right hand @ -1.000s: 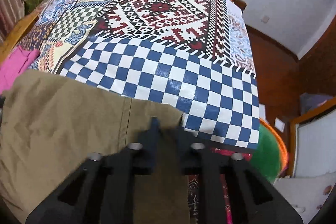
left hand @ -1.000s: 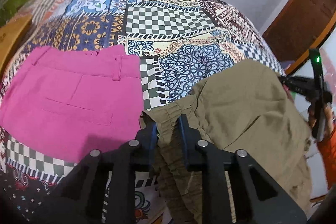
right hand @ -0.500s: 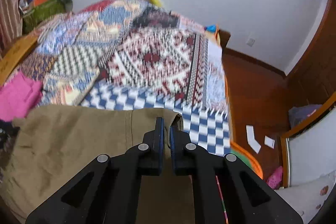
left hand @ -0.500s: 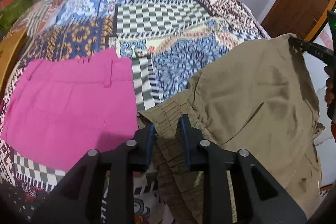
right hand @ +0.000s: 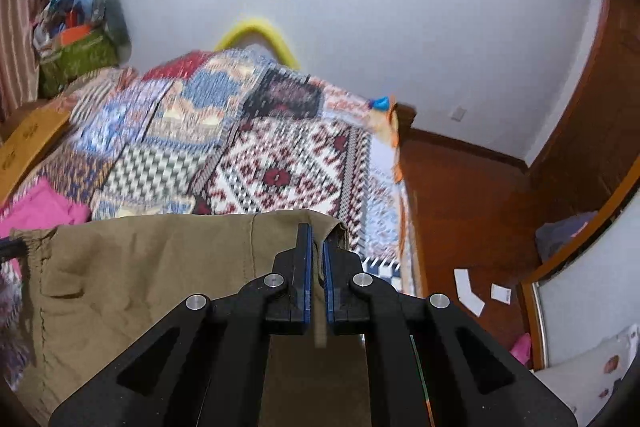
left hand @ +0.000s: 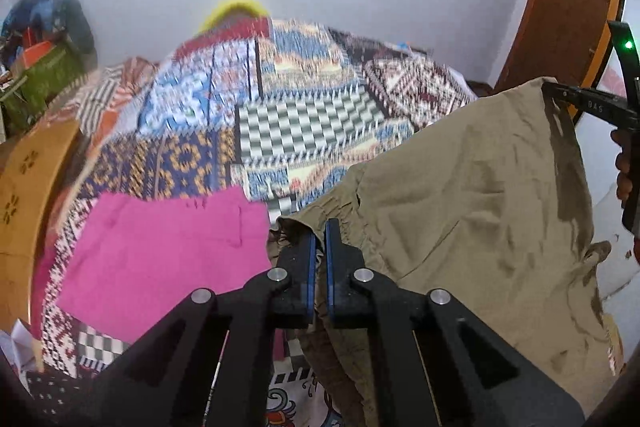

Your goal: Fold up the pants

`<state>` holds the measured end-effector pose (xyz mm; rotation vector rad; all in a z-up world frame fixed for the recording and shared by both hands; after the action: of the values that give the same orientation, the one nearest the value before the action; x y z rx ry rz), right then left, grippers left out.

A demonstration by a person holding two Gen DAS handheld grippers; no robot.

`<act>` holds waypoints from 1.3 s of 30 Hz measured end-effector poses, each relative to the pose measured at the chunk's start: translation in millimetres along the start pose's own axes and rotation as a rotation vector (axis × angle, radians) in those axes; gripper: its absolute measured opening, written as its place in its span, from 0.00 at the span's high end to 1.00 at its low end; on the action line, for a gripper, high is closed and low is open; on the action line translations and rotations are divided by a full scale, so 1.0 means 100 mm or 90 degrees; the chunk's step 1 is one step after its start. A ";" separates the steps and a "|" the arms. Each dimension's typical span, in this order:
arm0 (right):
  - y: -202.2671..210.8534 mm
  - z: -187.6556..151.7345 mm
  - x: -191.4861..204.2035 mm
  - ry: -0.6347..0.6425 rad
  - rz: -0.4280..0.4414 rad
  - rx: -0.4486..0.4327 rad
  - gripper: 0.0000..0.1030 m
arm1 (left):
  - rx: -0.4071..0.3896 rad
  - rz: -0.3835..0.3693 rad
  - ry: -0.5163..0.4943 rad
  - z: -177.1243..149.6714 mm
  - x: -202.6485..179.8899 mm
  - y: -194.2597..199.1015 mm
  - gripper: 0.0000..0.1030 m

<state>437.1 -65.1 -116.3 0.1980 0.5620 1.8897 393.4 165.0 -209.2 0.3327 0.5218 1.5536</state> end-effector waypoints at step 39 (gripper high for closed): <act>2.19 -0.55 0.00 -0.091 0.090 -0.050 0.97 | -0.047 -0.073 -0.049 -0.24 -0.39 1.84 0.97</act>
<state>232.8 -143.3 -61.7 0.3254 0.3840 2.0116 225.7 124.2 -130.6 0.3005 0.4157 1.4400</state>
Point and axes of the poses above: each gripper's, at about its wrist camera, not at the fingertips, and y roughly against the way its jaws point, x to its left, z to its top, the point moved 1 cm from there along -y, roughly the way its jaws point, and after that the axes turned 15 degrees about -x, right-handed, at the moved point
